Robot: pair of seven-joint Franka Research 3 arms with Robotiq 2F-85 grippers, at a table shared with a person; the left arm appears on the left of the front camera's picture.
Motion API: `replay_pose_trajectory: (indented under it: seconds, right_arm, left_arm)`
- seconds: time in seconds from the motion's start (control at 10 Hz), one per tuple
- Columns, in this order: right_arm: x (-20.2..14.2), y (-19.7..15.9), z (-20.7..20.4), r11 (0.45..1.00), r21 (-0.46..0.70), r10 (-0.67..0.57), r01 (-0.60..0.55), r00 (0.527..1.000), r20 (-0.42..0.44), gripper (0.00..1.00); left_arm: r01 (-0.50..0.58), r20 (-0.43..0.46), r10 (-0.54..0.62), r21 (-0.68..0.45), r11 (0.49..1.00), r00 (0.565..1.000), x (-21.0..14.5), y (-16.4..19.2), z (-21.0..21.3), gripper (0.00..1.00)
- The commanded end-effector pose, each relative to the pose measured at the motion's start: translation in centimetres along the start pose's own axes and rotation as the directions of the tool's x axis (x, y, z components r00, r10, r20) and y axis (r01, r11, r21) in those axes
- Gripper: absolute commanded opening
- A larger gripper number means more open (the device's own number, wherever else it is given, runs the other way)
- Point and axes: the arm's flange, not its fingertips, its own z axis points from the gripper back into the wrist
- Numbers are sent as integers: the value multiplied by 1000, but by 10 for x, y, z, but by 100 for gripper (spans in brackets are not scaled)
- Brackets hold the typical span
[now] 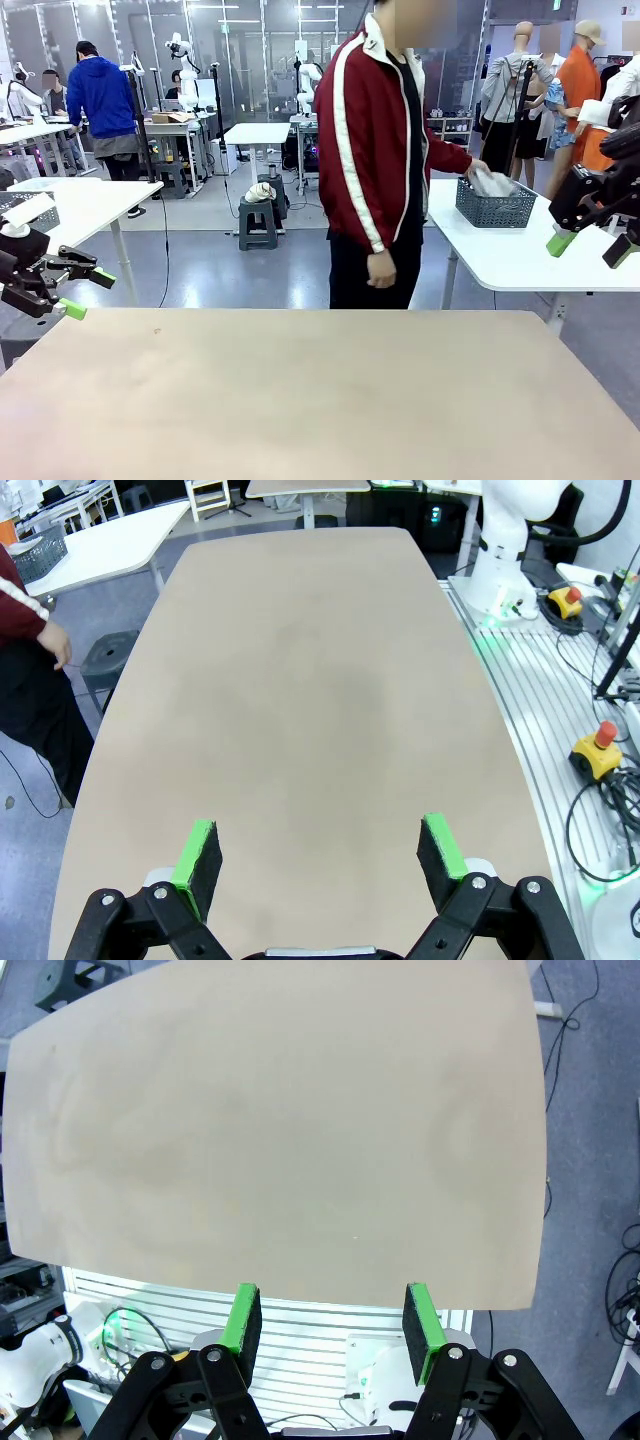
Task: Fold the towels and place them in the basket.
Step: Stack the folded Towel with hook on the right side of the table.
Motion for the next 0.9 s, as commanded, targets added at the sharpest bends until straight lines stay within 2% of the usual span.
replay_pose_trajectory:
  seconds: [0.0, 0.8]
  right_arm:
    - [-1, 0, 3, 1000, 3, 14, -14, 1000, -7, 71]
    - [-1, 0, 3, 1000, 3, 14, -14, 1000, -7, 71]
  left_arm:
    - [3, 1, -3, 2, 1000, 1000, 1, 0, 1, 100]
    - [3, 1, -3, 2, 1000, 1000, 1, 0, 1, 100]
